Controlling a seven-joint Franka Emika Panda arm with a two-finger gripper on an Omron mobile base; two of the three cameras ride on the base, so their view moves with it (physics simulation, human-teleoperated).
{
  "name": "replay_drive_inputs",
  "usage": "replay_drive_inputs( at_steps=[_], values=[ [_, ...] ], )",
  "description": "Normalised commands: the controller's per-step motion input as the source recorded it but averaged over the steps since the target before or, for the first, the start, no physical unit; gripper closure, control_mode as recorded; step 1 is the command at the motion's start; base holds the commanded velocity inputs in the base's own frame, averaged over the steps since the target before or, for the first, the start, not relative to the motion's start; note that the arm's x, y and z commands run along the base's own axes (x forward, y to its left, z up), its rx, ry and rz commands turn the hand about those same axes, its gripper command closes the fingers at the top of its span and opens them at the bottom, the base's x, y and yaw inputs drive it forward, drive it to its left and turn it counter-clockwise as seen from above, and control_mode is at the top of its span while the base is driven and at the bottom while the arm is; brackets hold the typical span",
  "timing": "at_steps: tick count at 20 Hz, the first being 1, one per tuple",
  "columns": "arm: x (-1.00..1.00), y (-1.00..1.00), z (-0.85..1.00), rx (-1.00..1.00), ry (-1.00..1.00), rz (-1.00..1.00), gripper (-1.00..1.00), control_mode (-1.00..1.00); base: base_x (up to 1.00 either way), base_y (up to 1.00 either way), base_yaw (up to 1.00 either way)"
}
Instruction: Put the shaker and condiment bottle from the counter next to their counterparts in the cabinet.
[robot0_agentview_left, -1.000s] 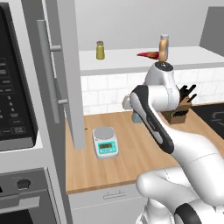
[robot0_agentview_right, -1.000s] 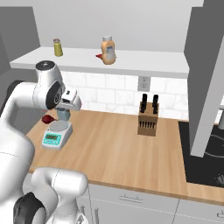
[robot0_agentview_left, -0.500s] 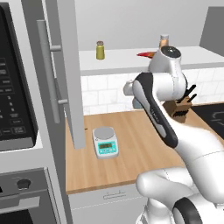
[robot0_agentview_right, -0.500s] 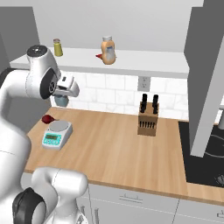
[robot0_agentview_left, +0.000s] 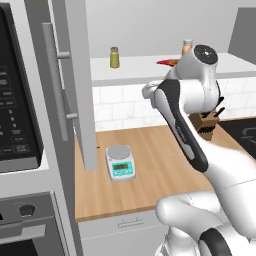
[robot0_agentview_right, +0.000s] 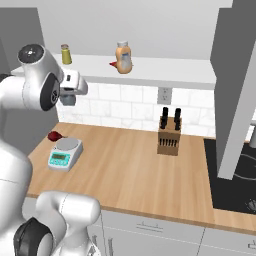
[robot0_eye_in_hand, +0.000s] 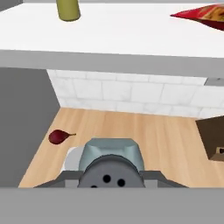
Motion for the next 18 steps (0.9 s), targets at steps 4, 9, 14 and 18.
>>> replay_drive_inputs(
  at_steps=[4, 9, 14, 18],
  values=[
    [0.02, 0.00, 0.10, -0.05, -0.17, 0.14, 1.00, -1.00, 0.00, 0.00, 0.00],
    [0.29, 0.00, 0.02, -0.01, -0.02, 0.11, 1.00, -1.00, 0.00, 0.00, 0.00],
    [0.41, 0.04, 0.24, -0.04, 0.00, 0.05, 1.00, -1.00, 0.00, 0.00, 0.00],
    [0.28, 0.09, 0.52, -0.11, 0.00, 0.01, 1.00, -1.00, 0.00, 0.00, 0.00]
  ],
)
